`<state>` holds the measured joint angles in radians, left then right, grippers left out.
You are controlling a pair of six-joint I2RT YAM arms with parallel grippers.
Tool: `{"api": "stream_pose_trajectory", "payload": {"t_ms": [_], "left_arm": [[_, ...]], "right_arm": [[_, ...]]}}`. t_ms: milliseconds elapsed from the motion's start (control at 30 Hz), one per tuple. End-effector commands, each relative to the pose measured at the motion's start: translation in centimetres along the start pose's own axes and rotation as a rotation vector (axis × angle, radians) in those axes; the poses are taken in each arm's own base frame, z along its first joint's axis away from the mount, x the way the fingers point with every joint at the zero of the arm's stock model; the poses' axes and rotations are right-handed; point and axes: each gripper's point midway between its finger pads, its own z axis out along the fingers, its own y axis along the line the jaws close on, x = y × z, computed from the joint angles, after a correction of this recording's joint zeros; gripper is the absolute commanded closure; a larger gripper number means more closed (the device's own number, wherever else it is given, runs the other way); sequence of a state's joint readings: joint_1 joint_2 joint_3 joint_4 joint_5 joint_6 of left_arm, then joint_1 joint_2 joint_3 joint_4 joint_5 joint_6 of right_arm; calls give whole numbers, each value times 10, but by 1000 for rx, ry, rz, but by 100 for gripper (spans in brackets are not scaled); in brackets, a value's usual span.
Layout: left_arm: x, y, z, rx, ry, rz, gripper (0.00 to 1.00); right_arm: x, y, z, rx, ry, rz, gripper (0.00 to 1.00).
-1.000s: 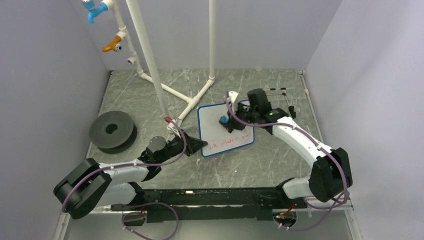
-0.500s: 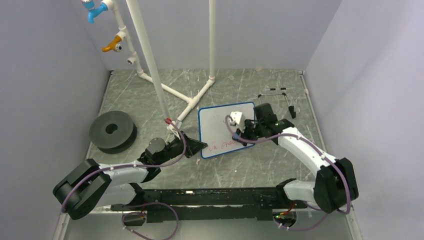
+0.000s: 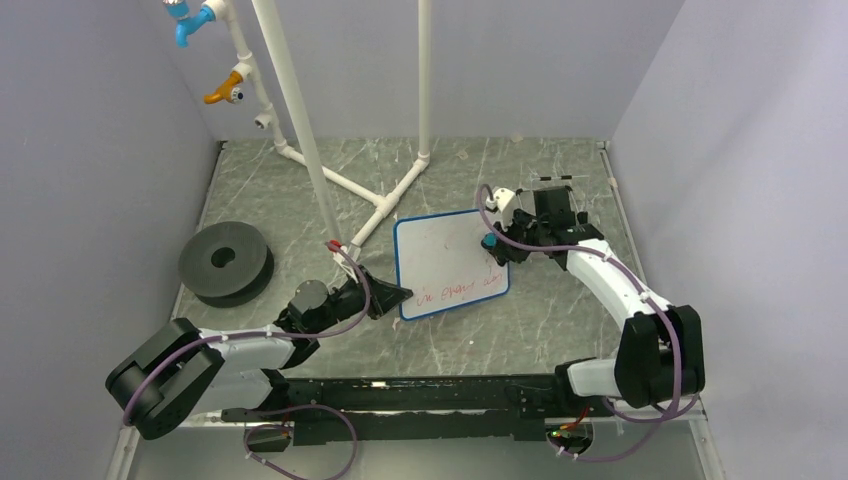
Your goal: Erase the whiteboard
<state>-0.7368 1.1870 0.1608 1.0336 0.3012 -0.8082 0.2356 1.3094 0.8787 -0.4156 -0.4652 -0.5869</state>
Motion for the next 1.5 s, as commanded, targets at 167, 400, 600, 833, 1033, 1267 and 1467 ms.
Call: {"api": "stream_pose_trajectory", "payload": {"t_ms": [167, 400, 600, 833, 1033, 1267, 1467], "left_arm": [[-52, -41, 0, 129, -214, 91, 100], [-58, -42, 2, 111, -255, 116, 100], [-56, -43, 6, 117, -259, 107, 100], [-54, -42, 11, 115, -256, 106, 100], [-52, -38, 10, 103, -249, 117, 100], [-50, -38, 11, 111, -247, 111, 100], [-52, -38, 11, 107, -256, 102, 100]], "right_arm": [[-27, 8, -13, -86, -153, 400, 100], [-10, -14, -4, 43, -170, 708, 100], [-14, -2, 8, -3, -185, 754, 100], [-28, 57, 25, -209, -129, 644, 100], [-17, 16, 27, -30, -131, 739, 100], [3, -46, 32, 242, -141, 857, 100], [-8, -23, 41, 135, -146, 805, 100]]}}
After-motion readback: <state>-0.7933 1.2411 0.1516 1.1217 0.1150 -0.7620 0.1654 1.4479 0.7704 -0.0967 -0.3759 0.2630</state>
